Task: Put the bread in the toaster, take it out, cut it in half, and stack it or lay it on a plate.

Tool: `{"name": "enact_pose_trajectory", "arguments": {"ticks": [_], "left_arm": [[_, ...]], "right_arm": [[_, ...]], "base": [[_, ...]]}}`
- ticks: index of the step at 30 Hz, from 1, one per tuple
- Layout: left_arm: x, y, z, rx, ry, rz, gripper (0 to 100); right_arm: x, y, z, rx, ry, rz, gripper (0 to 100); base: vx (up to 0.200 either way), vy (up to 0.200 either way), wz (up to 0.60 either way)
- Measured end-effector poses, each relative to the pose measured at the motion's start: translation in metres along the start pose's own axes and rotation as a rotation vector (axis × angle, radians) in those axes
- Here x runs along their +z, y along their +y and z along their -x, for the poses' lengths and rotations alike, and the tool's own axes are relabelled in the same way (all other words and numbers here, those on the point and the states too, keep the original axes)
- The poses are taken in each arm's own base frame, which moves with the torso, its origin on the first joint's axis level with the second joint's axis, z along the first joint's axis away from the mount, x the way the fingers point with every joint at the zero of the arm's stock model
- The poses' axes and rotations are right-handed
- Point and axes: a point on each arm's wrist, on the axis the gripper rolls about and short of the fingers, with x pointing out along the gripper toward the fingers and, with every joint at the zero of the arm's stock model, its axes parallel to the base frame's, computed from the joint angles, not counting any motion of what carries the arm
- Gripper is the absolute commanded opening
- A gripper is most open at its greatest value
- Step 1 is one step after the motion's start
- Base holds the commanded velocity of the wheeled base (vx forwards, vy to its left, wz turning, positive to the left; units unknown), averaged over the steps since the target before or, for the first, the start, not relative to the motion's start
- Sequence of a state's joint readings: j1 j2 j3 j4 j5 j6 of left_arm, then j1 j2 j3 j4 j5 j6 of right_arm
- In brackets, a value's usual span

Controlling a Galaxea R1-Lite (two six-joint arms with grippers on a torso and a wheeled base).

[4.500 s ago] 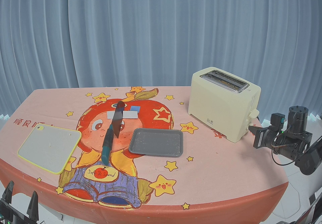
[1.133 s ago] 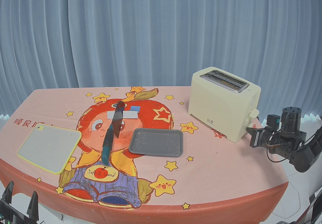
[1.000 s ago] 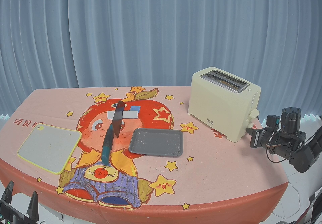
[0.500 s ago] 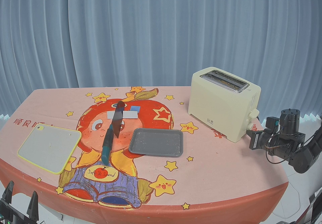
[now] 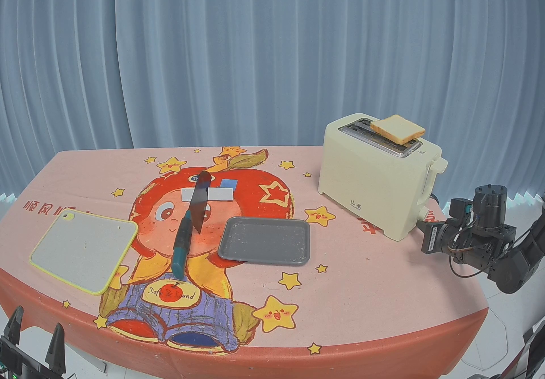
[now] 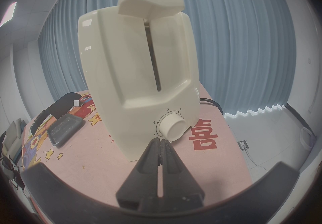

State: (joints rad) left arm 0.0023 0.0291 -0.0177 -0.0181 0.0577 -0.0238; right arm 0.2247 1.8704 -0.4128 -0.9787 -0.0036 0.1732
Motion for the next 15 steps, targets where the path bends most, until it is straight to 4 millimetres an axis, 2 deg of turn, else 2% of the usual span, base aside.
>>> {"name": "enact_pose_trajectory", "arguments": {"ticks": [15], "left_arm": [[0.0,0.0,0.0,0.0,0.0,0.0,100]], "right_arm": [[0.0002,0.0006,0.0002,0.002,-0.002,0.002,0]], "base": [[0.0,0.0,0.0]]}}
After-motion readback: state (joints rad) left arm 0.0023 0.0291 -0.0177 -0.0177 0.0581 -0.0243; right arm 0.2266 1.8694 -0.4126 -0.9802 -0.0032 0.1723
